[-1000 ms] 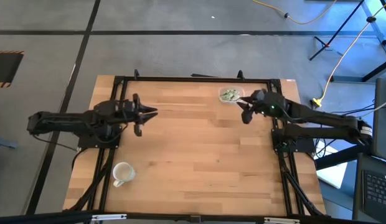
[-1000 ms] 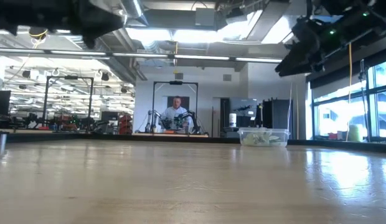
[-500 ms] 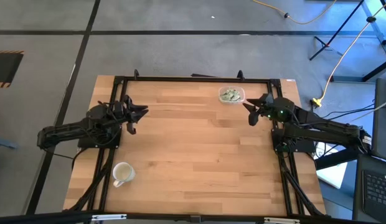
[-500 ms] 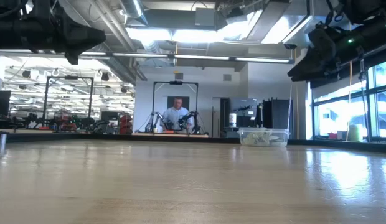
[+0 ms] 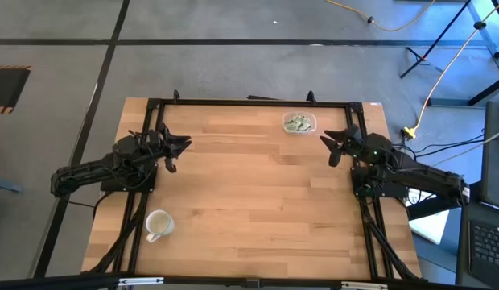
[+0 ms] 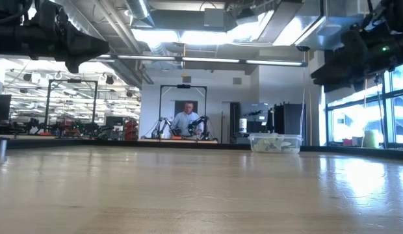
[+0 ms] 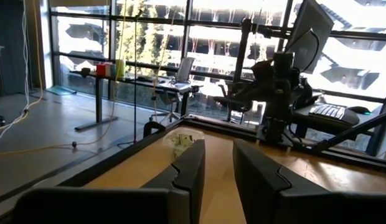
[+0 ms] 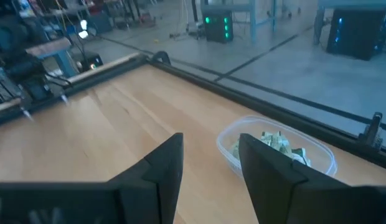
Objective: Pick and place Stevia / Truvia into bins
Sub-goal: Return to Home Position
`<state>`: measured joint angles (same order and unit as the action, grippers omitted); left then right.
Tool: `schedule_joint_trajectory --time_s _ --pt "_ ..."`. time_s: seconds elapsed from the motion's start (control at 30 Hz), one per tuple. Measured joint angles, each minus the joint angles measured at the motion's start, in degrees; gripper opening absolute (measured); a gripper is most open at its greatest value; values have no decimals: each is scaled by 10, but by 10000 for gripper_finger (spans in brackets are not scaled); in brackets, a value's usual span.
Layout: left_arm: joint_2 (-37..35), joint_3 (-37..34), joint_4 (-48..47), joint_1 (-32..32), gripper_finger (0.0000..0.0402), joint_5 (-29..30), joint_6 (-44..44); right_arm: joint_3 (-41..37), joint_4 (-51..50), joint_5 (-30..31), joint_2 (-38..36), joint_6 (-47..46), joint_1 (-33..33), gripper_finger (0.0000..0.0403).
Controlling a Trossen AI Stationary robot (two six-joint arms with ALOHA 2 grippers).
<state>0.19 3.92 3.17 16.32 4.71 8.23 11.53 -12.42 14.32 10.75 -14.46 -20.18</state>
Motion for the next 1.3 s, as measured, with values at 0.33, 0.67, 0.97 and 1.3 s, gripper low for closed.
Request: schedule_joint_trajectory --time_s 0.33,0.67,0.97,1.3 --pt "0 0 14 0 77 7 -3 -19 -6 0 -69 7 0 159" --pt "1 0 27 0 77 21 -9 -19 -7 0 -76 11 0 159" --pt "0 -26 56 0 77 14 -9 -19 -7 0 -76 12 0 159" --pt "0 -34 65 0 77 11 -30 -18 -7 -5 -76 8 0 159"
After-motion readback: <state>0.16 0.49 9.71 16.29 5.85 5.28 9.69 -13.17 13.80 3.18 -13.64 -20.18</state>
